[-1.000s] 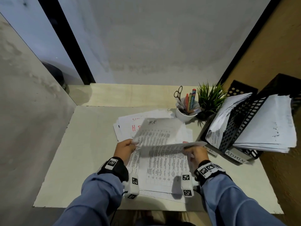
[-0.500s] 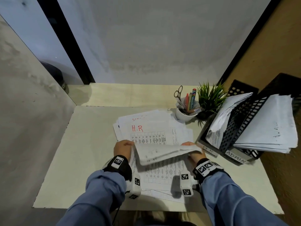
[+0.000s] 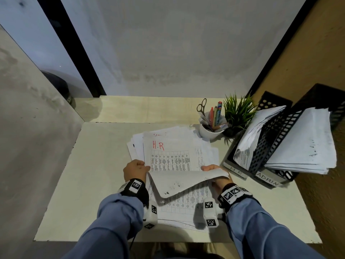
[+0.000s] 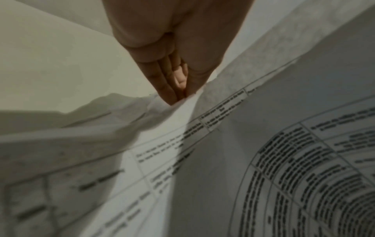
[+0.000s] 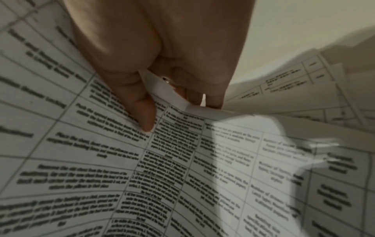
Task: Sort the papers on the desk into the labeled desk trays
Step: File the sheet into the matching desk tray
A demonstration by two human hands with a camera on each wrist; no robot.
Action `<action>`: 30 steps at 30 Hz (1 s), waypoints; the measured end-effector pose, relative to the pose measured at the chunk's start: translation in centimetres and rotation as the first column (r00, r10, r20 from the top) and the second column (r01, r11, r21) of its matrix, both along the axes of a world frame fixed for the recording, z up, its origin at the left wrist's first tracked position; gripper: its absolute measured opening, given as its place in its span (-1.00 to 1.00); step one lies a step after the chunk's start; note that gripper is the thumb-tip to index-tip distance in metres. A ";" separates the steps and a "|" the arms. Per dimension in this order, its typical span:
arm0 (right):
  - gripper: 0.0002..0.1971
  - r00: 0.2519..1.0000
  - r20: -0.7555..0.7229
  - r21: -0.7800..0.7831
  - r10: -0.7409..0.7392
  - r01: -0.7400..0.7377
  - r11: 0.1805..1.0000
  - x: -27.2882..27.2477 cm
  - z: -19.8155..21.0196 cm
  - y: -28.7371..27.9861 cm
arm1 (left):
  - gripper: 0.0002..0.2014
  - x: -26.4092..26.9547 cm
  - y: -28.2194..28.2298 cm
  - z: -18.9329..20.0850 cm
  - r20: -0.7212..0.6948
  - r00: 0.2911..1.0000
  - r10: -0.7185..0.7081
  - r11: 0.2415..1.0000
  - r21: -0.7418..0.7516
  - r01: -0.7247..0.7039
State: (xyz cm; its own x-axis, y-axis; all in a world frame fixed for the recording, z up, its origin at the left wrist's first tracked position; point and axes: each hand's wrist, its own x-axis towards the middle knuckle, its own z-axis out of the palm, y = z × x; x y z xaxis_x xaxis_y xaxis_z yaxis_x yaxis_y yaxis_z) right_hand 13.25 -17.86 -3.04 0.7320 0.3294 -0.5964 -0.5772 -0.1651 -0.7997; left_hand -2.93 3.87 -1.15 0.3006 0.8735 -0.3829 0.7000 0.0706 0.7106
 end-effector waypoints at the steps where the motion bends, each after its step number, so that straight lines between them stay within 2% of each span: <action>1: -0.82 1.000 -0.012 0.013 -0.013 0.013 1.000 0.0 0.0 0.0 | -0.74 -0.1 -0.1 0.2 0.020 1.000 -0.024 0.999 0.030 0.023; 3: -0.74 1.000 -0.015 -0.020 -0.008 0.008 1.000 0.2 -0.5 -0.1 | -0.72 -0.5 -0.3 0.6 0.020 0.997 -0.080 0.993 0.092 0.078; 6: -0.72 0.999 0.001 -0.091 0.046 -0.046 0.995 0.3 -0.7 -0.2 | -0.73 -0.8 -0.5 1.0 0.013 0.988 -0.155 0.976 0.155 0.151; 8: -0.71 1.000 -0.004 -0.083 0.026 -0.026 0.996 0.1 -0.4 -0.1 | -0.78 -1.0 -0.6 1.1 0.014 0.981 -0.193 0.963 0.195 0.187; 10: -0.72 1.000 -0.003 -0.047 0.003 -0.003 0.999 -0.2 0.3 0.0 | -0.78 -1.3 -0.6 1.1 0.038 0.982 -0.184 0.961 0.215 0.172; 13: -0.76 0.999 -0.017 -0.016 -0.034 0.034 0.999 -0.5 1.2 0.0 | -0.80 -1.6 -0.8 1.5 0.145 0.983 -0.112 0.973 0.219 0.078; 16: -0.73 1.000 -0.009 -0.080 -0.018 0.017 0.997 -0.3 1.6 0.0 | -0.80 -1.6 -1.3 1.9 0.295 0.954 -0.047 0.993 0.120 0.012; 19: -0.67 0.999 0.049 -0.130 -0.010 0.016 0.991 0.0 1.7 0.3 | -0.62 -1.1 -1.1 1.2 0.415 0.908 0.056 0.996 -0.086 -0.022; 22: -0.71 0.976 0.160 -0.199 0.147 -0.114 0.973 0.2 2.6 0.7 | -0.57 -0.4 -1.2 0.8 0.483 0.860 0.167 0.964 -0.261 -0.040; 23: -0.73 0.966 0.189 -0.229 0.177 -0.132 0.964 0.2 2.8 0.7 | -0.58 -0.2 -1.4 1.2 0.488 0.857 0.166 0.959 -0.284 -0.024; 25: -0.74 0.977 0.197 -0.202 0.085 -0.045 0.978 -0.1 3.5 0.6 | -0.64 0.1 -1.7 1.7 0.502 0.850 0.162 0.952 -0.305 -0.001; 28: -0.75 0.988 0.153 -0.145 -0.006 0.028 0.989 -0.5 4.9 1.0 | -0.88 0.5 -1.8 2.7 0.510 0.847 0.148 0.931 -0.361 0.055; 29: -0.76 0.993 0.114 -0.092 -0.030 0.041 0.995 -0.5 5.6 1.2 | -0.73 0.7 -1.8 2.9 0.519 0.847 0.120 0.916 -0.387 0.107; 30: -0.80 0.996 0.077 -0.035 -0.045 0.048 0.998 -0.6 6.3 1.5 | -0.50 0.9 -1.9 2.8 0.503 0.862 0.071 0.901 -0.402 0.161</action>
